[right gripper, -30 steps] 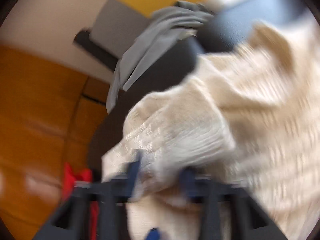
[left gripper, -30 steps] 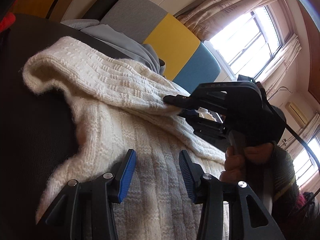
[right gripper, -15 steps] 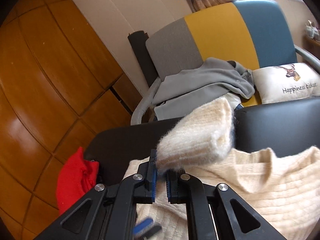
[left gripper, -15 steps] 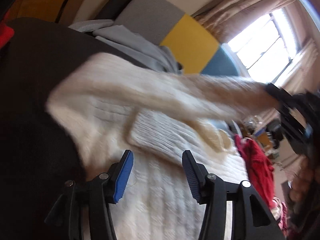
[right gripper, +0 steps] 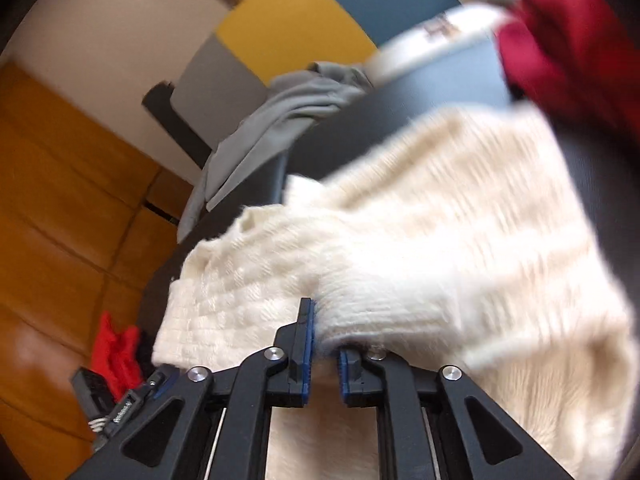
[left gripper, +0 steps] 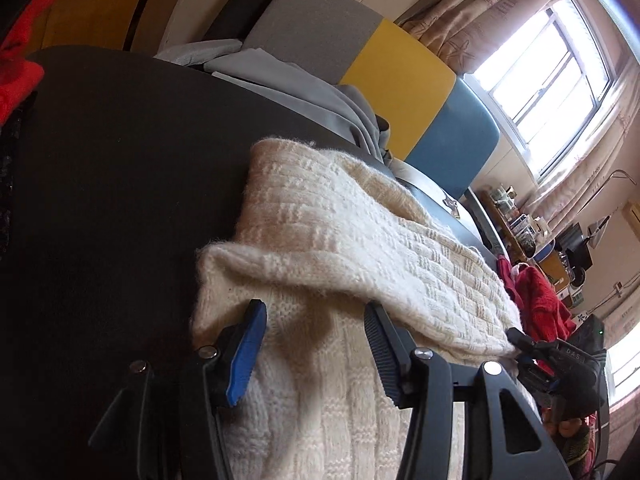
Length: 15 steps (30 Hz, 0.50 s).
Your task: Fold clothes
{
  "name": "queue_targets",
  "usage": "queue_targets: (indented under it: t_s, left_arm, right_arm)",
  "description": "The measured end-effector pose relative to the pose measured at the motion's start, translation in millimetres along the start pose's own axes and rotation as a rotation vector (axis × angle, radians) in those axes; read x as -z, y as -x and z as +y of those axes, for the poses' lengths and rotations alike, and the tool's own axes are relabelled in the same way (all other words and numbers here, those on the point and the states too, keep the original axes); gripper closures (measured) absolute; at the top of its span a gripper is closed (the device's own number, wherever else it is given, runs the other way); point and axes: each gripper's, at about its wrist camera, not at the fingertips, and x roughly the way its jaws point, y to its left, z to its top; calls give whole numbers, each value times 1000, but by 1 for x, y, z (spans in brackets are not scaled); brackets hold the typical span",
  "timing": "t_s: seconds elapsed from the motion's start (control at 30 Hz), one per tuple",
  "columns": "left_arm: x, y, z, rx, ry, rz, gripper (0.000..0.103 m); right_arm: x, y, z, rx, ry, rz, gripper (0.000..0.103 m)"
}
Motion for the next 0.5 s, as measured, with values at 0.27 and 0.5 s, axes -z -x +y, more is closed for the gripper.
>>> queue_targets:
  t_s: [0.27, 0.5]
  left_arm:
    - [-17, 14, -7, 52, 19, -57, 48]
    - [0, 11, 6, -21, 28, 12, 49]
  right_arm:
    - [-14, 1, -12, -87, -140, -74, 73]
    - [-18, 32, 36, 134, 215, -152, 94]
